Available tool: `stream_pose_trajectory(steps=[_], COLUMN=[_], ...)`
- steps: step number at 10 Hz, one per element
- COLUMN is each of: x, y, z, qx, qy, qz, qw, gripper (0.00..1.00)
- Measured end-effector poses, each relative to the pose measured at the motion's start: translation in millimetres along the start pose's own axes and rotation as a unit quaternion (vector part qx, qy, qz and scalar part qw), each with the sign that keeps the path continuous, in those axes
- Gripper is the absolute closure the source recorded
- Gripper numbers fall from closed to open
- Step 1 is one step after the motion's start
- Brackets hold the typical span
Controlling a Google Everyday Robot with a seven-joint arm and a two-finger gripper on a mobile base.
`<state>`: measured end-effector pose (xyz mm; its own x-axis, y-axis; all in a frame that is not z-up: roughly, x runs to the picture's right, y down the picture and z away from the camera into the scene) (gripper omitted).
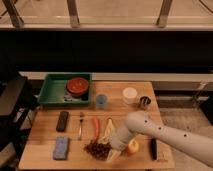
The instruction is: Place grapes in paper cup
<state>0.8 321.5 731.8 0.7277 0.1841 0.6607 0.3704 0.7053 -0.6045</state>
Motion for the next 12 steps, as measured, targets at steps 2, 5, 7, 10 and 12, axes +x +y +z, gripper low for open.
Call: stream_pose_trajectory(steps=[2, 5, 7, 10, 12], x=[6, 9, 9, 4, -11], y=[0, -1, 0, 0, -9], z=[18, 25, 23, 18, -8], qx=[-0.009, -0.01, -0.011, -0.01, 0.009], qy=[-0.009, -0.021, -0.02, -0.019, -0.016], qz=[0.005, 0.005, 0.006, -0.001, -0.015], qw=[0.9999, 0.9997, 0.9997, 0.9998, 0.9997], gripper=[0.35, 0.56, 0.76, 1.0, 1.0])
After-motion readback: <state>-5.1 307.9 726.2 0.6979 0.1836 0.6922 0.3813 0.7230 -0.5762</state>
